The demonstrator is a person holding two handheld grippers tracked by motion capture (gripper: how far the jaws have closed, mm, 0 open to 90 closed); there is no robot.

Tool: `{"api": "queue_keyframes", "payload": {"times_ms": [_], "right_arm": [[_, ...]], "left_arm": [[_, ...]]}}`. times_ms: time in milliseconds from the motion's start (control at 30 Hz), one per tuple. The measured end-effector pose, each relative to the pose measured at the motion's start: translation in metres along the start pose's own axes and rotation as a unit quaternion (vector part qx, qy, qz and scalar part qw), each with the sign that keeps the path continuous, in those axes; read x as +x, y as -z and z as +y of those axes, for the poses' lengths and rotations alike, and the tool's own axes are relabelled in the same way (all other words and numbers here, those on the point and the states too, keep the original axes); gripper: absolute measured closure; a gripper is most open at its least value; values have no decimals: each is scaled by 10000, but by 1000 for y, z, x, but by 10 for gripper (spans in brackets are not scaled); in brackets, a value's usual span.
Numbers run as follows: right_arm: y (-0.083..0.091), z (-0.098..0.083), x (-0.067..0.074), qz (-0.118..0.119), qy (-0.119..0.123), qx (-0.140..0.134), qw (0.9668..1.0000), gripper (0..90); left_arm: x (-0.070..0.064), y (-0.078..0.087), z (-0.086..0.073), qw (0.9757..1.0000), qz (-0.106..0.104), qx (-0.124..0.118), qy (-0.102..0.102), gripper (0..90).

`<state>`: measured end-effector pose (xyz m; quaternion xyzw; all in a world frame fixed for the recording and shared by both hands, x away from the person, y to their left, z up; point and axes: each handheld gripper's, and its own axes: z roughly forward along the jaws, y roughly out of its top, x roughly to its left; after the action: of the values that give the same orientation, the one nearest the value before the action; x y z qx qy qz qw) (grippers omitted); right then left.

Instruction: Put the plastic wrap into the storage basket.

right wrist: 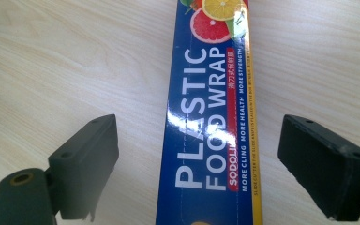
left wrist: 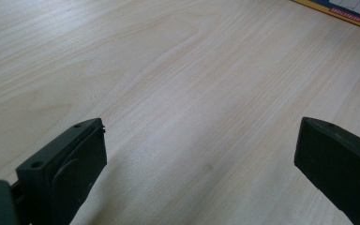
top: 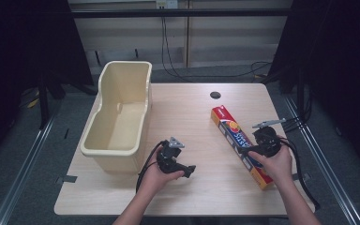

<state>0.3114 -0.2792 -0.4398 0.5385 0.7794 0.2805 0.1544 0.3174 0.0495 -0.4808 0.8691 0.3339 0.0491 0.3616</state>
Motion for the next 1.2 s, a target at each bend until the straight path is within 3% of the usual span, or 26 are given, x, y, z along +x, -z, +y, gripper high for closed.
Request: {"api": "queue_keyframes", "payload": {"times_ms": [633, 833, 1200], "right_arm": [[-21, 9, 0, -66, 172, 426, 9989, 173], [-26, 8, -2, -67, 142, 424, 9990, 173], [-35, 9, -2, -125, 182, 701, 9973, 209]], "left_arm": [[0, -1, 0, 10000, 5, -26, 6, 23], [0, -3, -1, 10000, -31, 71, -13, 23], [1, -6, -2, 10000, -48, 55, 25, 23]]}}
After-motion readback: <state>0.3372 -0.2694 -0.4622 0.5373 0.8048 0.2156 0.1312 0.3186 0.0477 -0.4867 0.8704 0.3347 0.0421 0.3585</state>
